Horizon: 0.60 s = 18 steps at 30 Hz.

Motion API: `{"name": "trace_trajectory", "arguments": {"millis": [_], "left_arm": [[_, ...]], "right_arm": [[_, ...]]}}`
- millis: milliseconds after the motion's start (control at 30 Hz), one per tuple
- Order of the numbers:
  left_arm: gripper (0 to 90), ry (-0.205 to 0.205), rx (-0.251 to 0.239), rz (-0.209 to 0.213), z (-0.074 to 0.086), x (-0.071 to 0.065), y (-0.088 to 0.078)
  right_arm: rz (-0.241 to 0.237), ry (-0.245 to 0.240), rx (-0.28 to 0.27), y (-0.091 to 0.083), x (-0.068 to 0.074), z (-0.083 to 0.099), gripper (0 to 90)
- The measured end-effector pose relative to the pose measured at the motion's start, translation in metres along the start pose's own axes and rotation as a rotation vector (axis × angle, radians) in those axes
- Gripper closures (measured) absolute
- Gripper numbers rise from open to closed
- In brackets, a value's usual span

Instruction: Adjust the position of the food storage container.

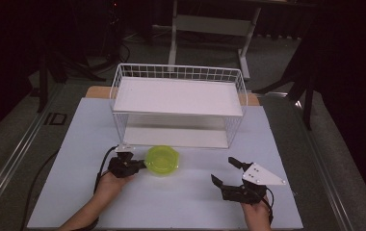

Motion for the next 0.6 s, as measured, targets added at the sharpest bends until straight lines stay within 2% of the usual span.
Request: {"name": "trace_trajectory", "arguments": {"millis": [267, 500, 600], "left_arm": [[90.0, 0.02, 0.026, 0.036, -0.009, -0.02, 0.032], [90.0, 0.029, 0.055, 0.086, -0.008, -0.035, 0.052], [90.0, 0.035, 0.055, 0.095, -0.01, -0.038, 0.055]], "right_arm": [[0.002, 0.003, 0.004, 0.0, -0.002, 0.001, 17.4], [-0.003, 0.003, 0.009, 0.001, -0.002, 0.003, 17.4], [-0.003, 0.005, 0.012, 0.001, -0.003, 0.003, 17.4]]}}
Point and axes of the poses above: each handheld gripper's, and its own axes: y roughly forward along the jaws, z roughly out of its underside, x roughly to its left, the point moved 9 cm from there along y, roughly forward along the jaws, and after that the axes turned 8 degrees about z, right-handed, at the moved point
